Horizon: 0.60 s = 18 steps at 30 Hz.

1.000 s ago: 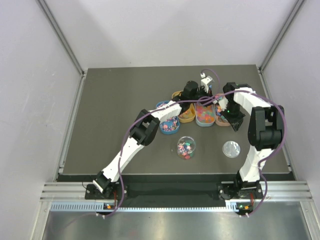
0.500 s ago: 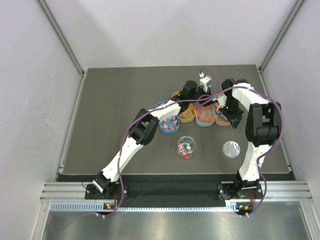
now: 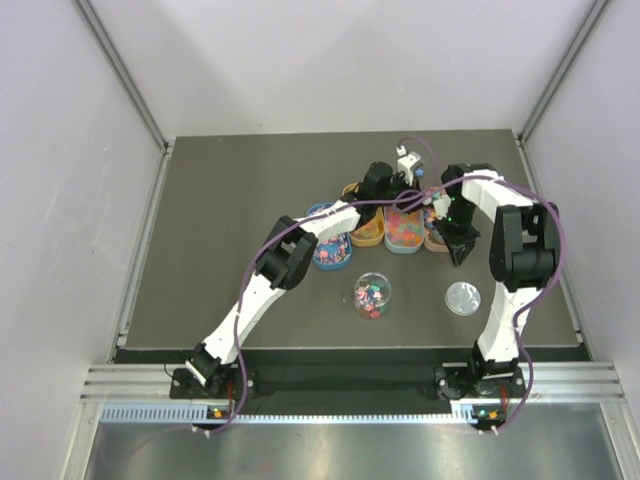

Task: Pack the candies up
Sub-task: Scoop the fake candies from the storage box.

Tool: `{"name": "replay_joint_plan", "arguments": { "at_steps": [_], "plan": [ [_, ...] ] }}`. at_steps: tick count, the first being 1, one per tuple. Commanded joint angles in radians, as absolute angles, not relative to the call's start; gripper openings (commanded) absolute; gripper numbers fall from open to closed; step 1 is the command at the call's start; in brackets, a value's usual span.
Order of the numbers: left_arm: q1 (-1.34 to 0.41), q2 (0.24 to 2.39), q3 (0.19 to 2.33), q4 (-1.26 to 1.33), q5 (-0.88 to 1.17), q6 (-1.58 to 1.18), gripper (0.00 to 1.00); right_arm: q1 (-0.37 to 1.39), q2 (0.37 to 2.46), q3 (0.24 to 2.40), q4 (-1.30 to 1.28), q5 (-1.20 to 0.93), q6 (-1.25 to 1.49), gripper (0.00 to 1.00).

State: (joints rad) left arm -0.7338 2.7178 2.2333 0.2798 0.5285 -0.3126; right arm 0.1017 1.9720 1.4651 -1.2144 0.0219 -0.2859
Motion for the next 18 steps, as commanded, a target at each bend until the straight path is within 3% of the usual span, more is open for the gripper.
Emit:
{"name": "replay_joint_plan", "arguments": {
  "at_steps": [1,12,18],
  "plan": [
    [-0.793,2.660,2.197,0.236,0.621,-0.276,0.00,0.120,1.985,1.448,-1.121,-0.179,-0.184,0.00],
    [-0.799,2.612,2.118,0.297,0.627,-0.317,0.00,0.146,1.925,1.434,-1.132,-0.229,-0.063,0.00],
    [-0.776,2.560,2.146,0.351,0.515,-0.319,0.00,0.146,1.902,1.365,-1.149,-0.225,0.035,0.00]
  ]
}}
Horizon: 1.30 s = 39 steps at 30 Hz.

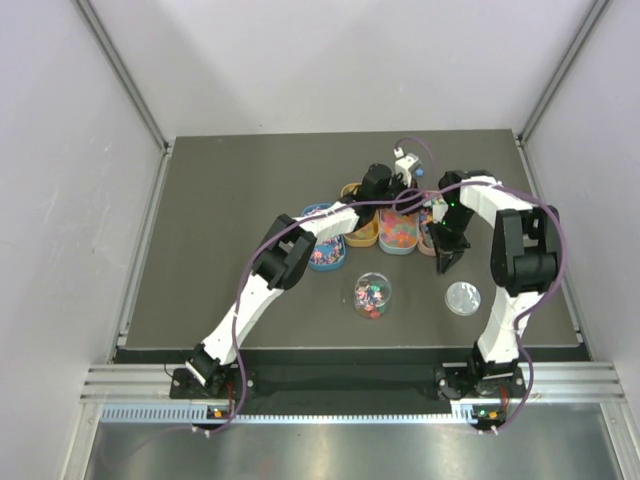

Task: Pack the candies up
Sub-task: Scoop the fake candies from the storage box.

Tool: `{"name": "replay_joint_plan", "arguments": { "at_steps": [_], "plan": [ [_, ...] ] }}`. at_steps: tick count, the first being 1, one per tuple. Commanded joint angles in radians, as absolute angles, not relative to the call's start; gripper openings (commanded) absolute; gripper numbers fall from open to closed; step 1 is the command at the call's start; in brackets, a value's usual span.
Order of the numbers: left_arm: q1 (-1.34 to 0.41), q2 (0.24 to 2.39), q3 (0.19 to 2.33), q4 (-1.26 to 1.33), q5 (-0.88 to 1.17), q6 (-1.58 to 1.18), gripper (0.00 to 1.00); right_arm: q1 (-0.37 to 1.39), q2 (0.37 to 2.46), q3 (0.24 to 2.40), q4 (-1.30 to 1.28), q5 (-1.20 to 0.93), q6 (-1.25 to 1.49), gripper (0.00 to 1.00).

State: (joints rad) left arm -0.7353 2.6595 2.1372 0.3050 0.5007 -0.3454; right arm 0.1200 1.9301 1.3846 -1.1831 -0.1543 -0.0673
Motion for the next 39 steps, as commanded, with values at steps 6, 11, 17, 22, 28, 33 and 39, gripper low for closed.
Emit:
{"name": "replay_joint_plan", "arguments": {
  "at_steps": [6,11,17,22,28,33,39],
  "plan": [
    [-0.749,2.485,2.103,0.380,0.497,-0.351,0.03,0.147,1.960,1.468,-1.152,-0.249,0.115,0.00],
    [-0.718,2.389,2.033,0.376,0.528,-0.374,0.03,0.149,1.990,1.589,-1.146,-0.258,0.175,0.00],
    [-0.660,2.307,2.008,0.330,0.551,-0.385,0.04,0.143,2.019,1.582,-1.128,-0.215,0.170,0.00],
    [-0.615,2.263,1.985,0.279,0.607,-0.391,0.04,0.146,2.063,1.516,-1.088,-0.206,0.170,0.00],
    [-0.586,2.203,1.922,0.247,0.630,-0.368,0.02,0.150,2.108,1.650,-1.063,-0.132,0.143,0.00],
    [-0.569,2.171,1.907,0.232,0.646,-0.362,0.01,0.152,2.109,1.654,-1.039,-0.121,0.120,0.00],
    [-0.563,2.138,1.887,0.193,0.655,-0.333,0.00,0.153,2.034,1.579,-0.890,-0.078,0.098,0.00]
  ]
}}
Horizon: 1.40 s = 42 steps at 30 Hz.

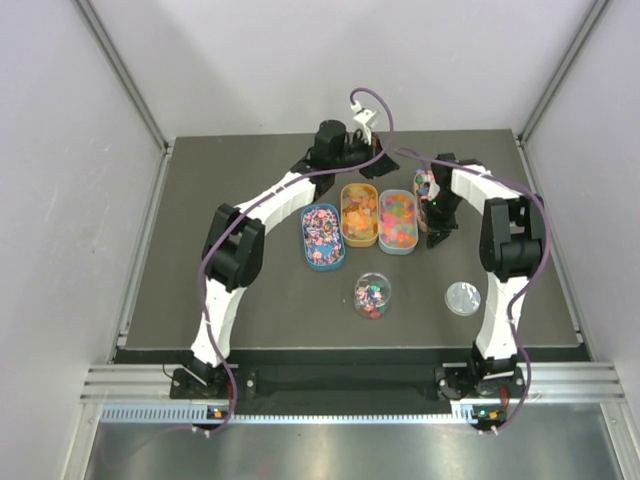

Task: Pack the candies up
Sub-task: Scoop the fake candies from the storage box.

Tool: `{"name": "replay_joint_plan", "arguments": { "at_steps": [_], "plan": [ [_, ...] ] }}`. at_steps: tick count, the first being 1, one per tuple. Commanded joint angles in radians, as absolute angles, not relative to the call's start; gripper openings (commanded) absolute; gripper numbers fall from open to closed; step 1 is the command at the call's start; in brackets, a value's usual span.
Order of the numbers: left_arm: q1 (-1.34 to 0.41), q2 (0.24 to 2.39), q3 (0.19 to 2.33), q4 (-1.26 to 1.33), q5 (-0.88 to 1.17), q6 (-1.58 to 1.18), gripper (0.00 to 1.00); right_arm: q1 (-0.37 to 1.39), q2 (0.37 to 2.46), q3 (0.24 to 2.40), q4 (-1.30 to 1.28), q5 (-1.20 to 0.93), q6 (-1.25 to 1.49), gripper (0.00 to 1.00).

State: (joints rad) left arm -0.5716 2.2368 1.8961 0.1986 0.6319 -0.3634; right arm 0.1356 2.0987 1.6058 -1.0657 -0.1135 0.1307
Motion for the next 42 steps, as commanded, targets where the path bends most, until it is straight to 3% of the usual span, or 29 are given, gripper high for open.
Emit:
{"name": "replay_joint_plan", "arguments": {
  "at_steps": [1,19,25,31,42],
  "plan": [
    [-0.561,2.128,1.881,0.183,0.657,-0.324,0.00,0.155,2.013,1.528,-0.824,-0.074,0.078,0.00],
    [-0.555,1.996,1.810,0.014,0.643,-0.207,0.00,0.179,1.597,1.001,-0.246,0.094,-0.072,0.00],
    [-0.555,1.925,1.764,-0.049,0.618,-0.160,0.00,0.187,1.522,0.925,-0.167,0.107,-0.051,0.00],
    [-0.529,1.827,1.718,-0.156,0.533,-0.062,0.00,0.190,1.352,0.936,-0.283,0.022,-0.178,0.00],
    [-0.442,1.652,1.537,-0.210,0.436,0.072,0.00,0.192,1.008,0.907,-0.777,-0.300,-0.809,0.00]
  ]
}}
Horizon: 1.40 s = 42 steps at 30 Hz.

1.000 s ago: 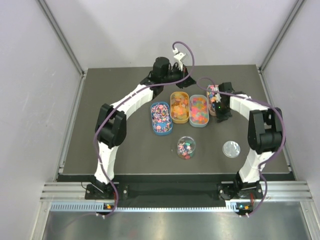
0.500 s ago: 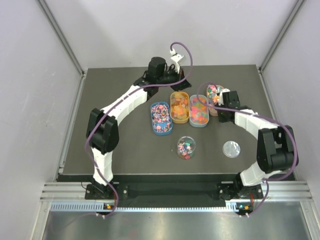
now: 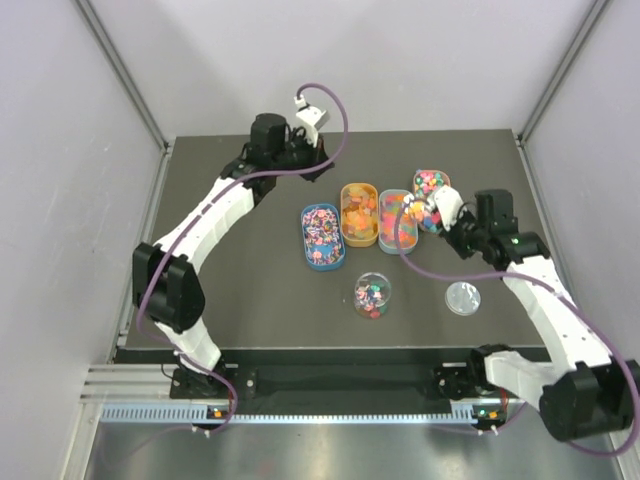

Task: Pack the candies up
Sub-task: Scoop the fake candies from the storage box, then place the fake candies in the packing bottle.

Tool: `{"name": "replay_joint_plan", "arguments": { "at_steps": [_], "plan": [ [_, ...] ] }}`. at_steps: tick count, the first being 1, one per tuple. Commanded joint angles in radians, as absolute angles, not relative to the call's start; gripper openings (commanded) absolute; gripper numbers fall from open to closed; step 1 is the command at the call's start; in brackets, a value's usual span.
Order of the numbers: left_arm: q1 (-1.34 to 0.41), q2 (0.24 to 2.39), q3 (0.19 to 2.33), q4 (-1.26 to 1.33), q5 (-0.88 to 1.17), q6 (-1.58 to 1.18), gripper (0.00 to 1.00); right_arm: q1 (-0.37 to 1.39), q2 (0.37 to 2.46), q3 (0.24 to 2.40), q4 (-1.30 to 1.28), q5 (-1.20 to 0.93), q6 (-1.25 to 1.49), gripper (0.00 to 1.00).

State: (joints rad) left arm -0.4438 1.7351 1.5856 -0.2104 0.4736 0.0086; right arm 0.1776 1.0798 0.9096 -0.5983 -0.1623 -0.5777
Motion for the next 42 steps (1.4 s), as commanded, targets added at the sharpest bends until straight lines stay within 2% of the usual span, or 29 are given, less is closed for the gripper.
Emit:
{"name": "replay_joint_plan", "arguments": {
  "at_steps": [1,9,20,42],
  "plan": [
    [-0.440,1.640,1.523,-0.209,0.430,0.072,0.00,0.192,0.987,0.902,-0.797,-0.314,-0.830,0.00],
    [-0.423,1.562,1.430,-0.235,0.371,0.101,0.00,0.204,0.923,0.880,-0.958,-0.391,-1.034,0.00],
    [-0.400,1.572,1.421,-0.227,0.348,0.109,0.00,0.313,0.943,0.914,-1.114,-0.290,-1.313,0.00],
    [-0.350,1.514,1.295,-0.081,0.385,0.037,0.00,0.604,1.169,1.092,-1.193,0.040,-1.221,0.00]
  ]
}}
